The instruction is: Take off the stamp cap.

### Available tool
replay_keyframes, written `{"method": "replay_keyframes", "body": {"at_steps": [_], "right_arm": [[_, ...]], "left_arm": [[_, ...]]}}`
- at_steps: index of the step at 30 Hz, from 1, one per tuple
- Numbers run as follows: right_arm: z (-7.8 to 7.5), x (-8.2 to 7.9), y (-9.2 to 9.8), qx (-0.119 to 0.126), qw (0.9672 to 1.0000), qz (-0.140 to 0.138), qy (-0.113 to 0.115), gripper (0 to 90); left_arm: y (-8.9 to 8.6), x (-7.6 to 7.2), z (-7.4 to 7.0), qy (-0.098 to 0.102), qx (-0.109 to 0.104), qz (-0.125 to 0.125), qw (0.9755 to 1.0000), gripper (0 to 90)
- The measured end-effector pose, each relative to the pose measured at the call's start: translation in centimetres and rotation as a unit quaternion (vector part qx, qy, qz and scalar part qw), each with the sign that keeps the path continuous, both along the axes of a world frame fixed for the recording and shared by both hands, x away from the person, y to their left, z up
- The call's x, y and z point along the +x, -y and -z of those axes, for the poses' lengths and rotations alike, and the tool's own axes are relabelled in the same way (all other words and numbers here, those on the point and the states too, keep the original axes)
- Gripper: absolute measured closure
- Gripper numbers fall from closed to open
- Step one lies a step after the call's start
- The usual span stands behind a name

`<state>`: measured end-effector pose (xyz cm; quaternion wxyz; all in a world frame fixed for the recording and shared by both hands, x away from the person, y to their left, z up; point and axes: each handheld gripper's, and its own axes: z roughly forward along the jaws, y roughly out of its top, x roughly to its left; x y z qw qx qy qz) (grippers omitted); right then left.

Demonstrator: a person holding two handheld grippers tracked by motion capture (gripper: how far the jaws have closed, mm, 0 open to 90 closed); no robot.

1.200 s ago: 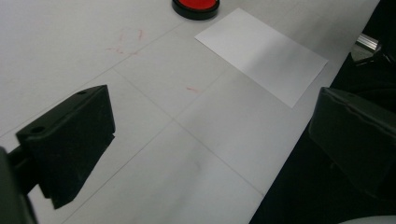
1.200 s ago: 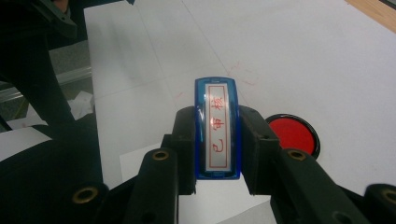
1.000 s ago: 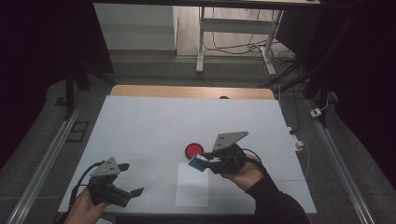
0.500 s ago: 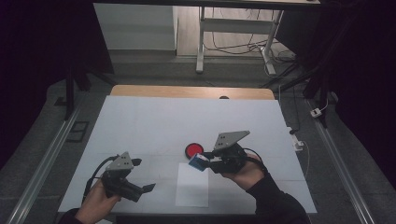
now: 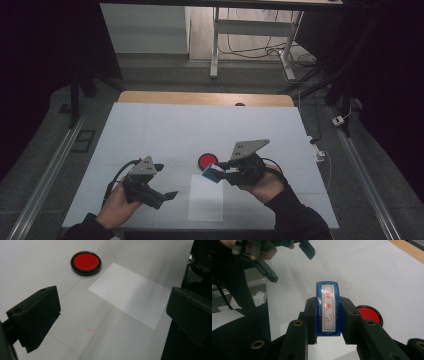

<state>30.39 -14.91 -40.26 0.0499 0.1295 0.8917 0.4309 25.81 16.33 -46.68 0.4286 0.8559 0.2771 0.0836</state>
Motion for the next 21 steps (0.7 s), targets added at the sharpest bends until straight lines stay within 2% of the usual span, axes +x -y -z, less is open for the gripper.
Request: {"method": "replay_keyframes", "body": {"at_steps": [14, 17, 21], "right_arm": [[-0.2, -0.2, -0.1, 0.004, 1.0, -0.008, 0.003, 70.0], [-0.2, -0.3, -0.2, 0.006, 0.9999, -0.01, 0.002, 70.0], [-0.3, -0.3, -0.2, 0.01, 0.9998, -0.016, 0.001, 70.0]], "left_arm": [[1.8, 1.6, 0.1, 0.008, -0.004, 0.048, 0.9988, 0.0], [2.3, 1.9, 0.1, 0.01, -0.004, 0.061, 0.9981, 0.0], [3.0, 2.4, 0.2, 0.007, -0.015, 0.085, 0.9963, 0.0]]}}
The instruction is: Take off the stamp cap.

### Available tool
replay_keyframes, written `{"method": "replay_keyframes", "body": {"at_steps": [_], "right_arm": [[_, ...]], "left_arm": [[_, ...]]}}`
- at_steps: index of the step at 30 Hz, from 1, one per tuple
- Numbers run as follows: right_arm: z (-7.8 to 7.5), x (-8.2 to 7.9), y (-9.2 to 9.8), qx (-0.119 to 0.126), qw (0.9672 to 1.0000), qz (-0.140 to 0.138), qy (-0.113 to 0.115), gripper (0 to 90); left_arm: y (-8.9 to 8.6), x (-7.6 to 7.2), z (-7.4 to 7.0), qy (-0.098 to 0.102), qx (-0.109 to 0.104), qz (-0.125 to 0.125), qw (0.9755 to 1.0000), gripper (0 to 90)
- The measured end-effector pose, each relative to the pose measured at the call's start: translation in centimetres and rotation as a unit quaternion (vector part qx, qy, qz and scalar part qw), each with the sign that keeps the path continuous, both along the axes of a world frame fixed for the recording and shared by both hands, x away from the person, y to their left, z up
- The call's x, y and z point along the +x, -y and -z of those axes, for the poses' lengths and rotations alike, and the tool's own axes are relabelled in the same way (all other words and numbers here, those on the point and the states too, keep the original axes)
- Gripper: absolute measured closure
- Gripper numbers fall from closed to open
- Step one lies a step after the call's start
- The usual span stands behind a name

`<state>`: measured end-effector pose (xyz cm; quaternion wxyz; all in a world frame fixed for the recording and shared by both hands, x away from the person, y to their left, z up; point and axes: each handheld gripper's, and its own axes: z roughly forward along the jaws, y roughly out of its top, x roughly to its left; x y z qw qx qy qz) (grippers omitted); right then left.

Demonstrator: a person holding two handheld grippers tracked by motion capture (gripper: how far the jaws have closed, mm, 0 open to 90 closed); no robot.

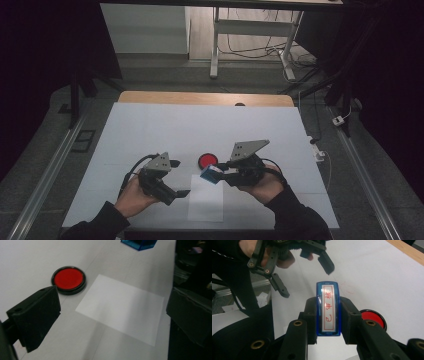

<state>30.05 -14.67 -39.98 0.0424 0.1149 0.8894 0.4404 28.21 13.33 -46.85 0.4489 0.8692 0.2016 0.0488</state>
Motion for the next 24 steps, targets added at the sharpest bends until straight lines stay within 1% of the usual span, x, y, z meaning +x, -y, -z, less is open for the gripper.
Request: {"method": "replay_keyframes", "body": {"at_steps": [4, 7, 9, 12, 14, 17, 21, 24], "right_arm": [[-0.1, -0.2, -0.1, 0.003, 0.9999, -0.011, -0.002, 70.0], [-0.1, -0.2, -0.1, 0.003, 0.9999, -0.015, -0.003, 70.0], [0.0, -0.2, -0.2, 0.005, 0.9997, -0.025, -0.001, 70.0], [0.1, -0.3, -0.4, 0.0, 0.9993, -0.037, -0.001, 70.0], [0.2, -0.4, -0.6, 0.0, 0.999, -0.046, -0.002, 70.0], [0.3, -0.6, -0.8, -0.001, 0.9982, -0.06, -0.002, 70.0], [0.4, -0.7, -1.0, 0.002, 0.9969, -0.078, -0.002, 70.0], [0.4, -0.7, -1.1, 0.004, 0.9961, -0.089, -0.004, 70.0]], "left_arm": [[0.8, 0.4, 0.2, 0.001, 0.0, 0.022, 0.9998, 0.1], [1.3, 0.7, 0.4, 0.005, 0.008, 0.041, 0.9991, 0.1], [1.7, 0.7, 0.5, 0.006, 0.007, 0.046, 0.9989, 0.8], [2.1, 0.7, 0.5, 0.006, 0.0, 0.058, 0.9983, 2.6], [2.2, 0.7, 0.5, 0.01, 0.001, 0.067, 0.9977, 4.5], [2.5, 0.7, 0.5, 0.01, -0.005, 0.078, 0.9969, 10.7], [2.6, 0.7, 0.5, 0.007, -0.008, 0.105, 0.9944, 22.8], [2.7, 0.6, 0.5, 0.003, -0.016, 0.119, 0.9927, 33.4]]}}
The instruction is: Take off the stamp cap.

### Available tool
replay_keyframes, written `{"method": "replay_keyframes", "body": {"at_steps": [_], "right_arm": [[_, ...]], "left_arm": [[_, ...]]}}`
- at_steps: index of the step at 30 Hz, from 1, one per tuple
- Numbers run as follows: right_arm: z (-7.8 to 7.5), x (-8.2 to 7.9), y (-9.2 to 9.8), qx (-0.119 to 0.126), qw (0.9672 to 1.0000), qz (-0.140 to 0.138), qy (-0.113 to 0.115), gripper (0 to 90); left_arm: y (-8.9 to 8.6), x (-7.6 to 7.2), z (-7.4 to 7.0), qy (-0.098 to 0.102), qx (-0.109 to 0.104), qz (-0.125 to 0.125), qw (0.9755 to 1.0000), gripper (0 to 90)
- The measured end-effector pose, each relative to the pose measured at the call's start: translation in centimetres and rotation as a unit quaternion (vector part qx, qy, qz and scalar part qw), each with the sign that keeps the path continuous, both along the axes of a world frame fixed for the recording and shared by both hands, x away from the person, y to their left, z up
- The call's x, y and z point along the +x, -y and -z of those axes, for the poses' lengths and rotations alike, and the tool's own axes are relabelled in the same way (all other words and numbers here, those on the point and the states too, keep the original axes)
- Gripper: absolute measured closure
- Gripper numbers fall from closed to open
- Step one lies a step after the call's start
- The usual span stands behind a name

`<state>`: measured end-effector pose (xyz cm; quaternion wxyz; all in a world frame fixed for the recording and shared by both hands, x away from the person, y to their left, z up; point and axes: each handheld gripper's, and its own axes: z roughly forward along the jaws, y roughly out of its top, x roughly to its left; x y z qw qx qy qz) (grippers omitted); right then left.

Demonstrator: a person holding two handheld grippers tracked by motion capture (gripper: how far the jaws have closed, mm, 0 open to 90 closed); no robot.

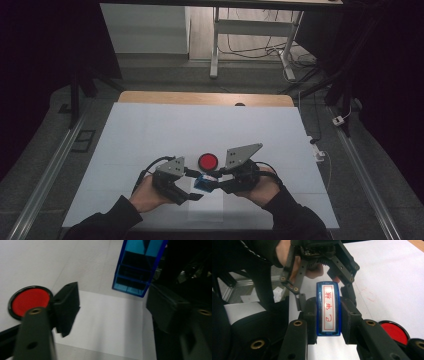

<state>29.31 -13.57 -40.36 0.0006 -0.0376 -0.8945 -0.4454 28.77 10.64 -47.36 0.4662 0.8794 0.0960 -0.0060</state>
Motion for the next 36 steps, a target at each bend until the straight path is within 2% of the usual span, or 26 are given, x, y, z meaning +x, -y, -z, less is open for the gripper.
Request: {"method": "replay_keyframes", "body": {"at_steps": [6, 14, 21, 36], "right_arm": [[0.0, -0.13, -0.05, 0.003, 0.9999, -0.014, 0.0, 70.0], [-0.02, -0.16, 0.06, 0.006, 0.9998, -0.02, -0.001, 70.1], [-0.07, -0.14, 0.16, 0.011, 0.9996, -0.024, -0.002, 70.1], [0.02, 0.11, 0.43, 0.021, 0.9994, -0.026, -0.013, 70.1]], "left_arm": [[-0.09, -0.15, -0.04, -0.007, -0.013, 0.024, 0.9996, 51.6], [-0.25, -0.23, -0.07, -0.015, -0.033, 0.042, 0.9985, 65.9], [-0.41, -0.08, -0.06, -0.026, -0.047, 0.049, 0.9974, 67.4], [-0.43, 0.13, -0.29, -0.049, -0.049, 0.05, 0.9964, 69.3]]}}
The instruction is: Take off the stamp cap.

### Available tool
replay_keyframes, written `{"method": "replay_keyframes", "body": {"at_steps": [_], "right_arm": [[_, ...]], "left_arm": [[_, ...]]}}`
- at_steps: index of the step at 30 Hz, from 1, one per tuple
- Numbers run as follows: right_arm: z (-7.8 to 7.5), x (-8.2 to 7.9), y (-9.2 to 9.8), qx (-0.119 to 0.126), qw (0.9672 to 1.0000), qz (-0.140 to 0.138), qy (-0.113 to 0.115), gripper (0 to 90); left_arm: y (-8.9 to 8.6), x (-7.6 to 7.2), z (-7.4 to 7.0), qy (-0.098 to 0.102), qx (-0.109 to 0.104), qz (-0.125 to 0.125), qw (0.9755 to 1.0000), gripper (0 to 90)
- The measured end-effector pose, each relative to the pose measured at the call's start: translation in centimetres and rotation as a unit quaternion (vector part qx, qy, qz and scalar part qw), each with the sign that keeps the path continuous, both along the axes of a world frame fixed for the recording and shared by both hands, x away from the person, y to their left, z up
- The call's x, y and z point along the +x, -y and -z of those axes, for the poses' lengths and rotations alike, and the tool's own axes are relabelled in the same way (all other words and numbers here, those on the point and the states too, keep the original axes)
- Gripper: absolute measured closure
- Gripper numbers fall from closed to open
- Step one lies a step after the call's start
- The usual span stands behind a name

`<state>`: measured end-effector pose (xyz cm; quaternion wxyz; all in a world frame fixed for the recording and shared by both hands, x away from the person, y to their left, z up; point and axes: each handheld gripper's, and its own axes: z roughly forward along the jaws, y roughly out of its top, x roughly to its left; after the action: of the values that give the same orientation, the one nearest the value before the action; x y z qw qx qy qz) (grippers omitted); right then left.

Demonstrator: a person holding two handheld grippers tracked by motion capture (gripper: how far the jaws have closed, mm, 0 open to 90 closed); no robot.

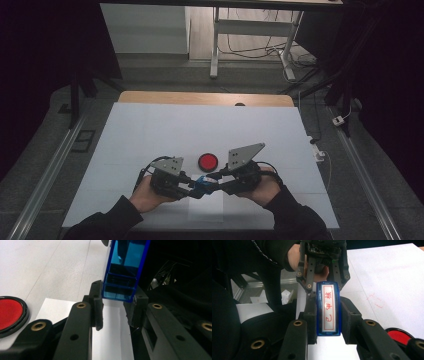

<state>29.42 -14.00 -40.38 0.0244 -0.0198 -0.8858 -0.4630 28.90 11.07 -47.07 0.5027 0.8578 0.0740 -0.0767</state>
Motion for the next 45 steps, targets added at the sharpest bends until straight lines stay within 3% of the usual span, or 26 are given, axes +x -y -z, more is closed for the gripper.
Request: {"method": "replay_keyframes", "body": {"at_steps": [6, 24, 27, 31, 34, 38, 45], "right_arm": [[0.06, -0.03, 0.0, 0.006, 1.0, 0.003, 0.001, 70.2], [-0.19, -0.66, -0.27, 0.0, 0.999, 0.016, 0.042, 70.4], [-0.21, -0.69, -0.29, 0.001, 0.9989, 0.016, 0.043, 70.4], [-0.13, -0.34, -0.03, 0.014, 0.9995, 0.014, 0.024, 70.4], [-0.23, -0.41, 0.01, 0.013, 0.9992, 0.015, 0.035, 70.4], [-0.39, -0.41, 0.15, 0.014, 0.9985, 0.031, 0.042, 70.4], [-0.3, 0.01, 0.57, 0.022, 0.9982, 0.049, 0.026, 70.3]], "left_arm": [[-0.05, 0.15, -0.11, -0.015, 0.004, -0.003, 0.9999, 69.5], [-0.3, 0.61, 0.03, -0.057, 0.0, -0.016, 0.9983, 69.6], [-0.32, 0.55, 0.03, -0.053, 0.0, -0.012, 0.9985, 69.7], [-0.37, 0.49, -0.1, -0.048, -0.001, -0.013, 0.9988, 69.7], [-0.47, 0.57, -0.05, -0.053, -0.003, -0.018, 0.9984, 69.7], [-0.55, 0.55, 0.13, -0.051, 0.006, -0.021, 0.9985, 69.7], [-0.33, 0.29, 0.2, -0.036, 0.025, -0.032, 0.9985, 69.4]]}}
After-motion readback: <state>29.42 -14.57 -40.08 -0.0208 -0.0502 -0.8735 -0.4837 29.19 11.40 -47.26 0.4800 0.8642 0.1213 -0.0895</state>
